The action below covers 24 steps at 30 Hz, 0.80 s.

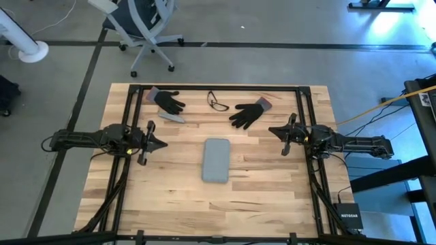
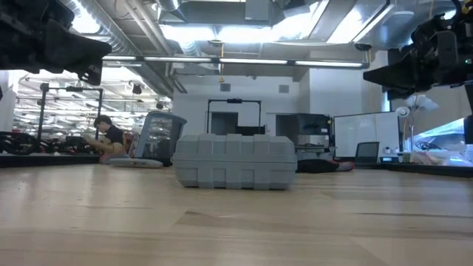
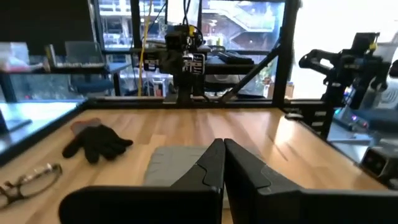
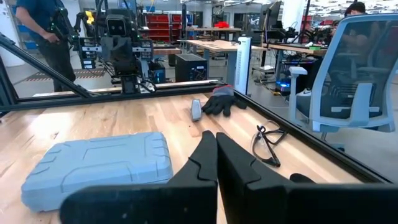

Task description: Prefit tool cases

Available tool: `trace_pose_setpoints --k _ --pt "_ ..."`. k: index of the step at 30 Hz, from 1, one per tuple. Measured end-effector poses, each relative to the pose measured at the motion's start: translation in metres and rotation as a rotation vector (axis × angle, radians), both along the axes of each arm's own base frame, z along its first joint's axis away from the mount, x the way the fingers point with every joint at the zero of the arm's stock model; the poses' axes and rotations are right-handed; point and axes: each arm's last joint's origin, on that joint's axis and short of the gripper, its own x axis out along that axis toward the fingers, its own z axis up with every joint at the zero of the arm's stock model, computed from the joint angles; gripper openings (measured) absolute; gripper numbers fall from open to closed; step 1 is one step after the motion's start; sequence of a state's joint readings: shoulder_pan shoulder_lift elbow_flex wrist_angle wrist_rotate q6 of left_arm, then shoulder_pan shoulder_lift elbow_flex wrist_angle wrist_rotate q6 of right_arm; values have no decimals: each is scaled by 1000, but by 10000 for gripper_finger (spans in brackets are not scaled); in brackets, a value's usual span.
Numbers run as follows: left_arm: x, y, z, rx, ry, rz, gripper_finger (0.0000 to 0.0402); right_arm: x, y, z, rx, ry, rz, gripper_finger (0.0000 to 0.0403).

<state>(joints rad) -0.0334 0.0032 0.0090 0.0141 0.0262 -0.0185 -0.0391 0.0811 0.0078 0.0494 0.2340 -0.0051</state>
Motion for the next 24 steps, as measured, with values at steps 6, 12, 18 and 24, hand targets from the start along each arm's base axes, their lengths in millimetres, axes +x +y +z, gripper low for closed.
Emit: trace_pose_setpoints --k 6,12,18,24 --pt "0 1 0 71 -3 15 0 0 0 0 0 0 0 1" --pt "0 1 0 71 -2 15 0 0 0 0 0 0 0 1" --pt "0 1 0 71 -2 15 0 0 0 0 0 0 0 1" --pt "0 1 0 71 -2 16 0 0 0 0 0 0 0 1"
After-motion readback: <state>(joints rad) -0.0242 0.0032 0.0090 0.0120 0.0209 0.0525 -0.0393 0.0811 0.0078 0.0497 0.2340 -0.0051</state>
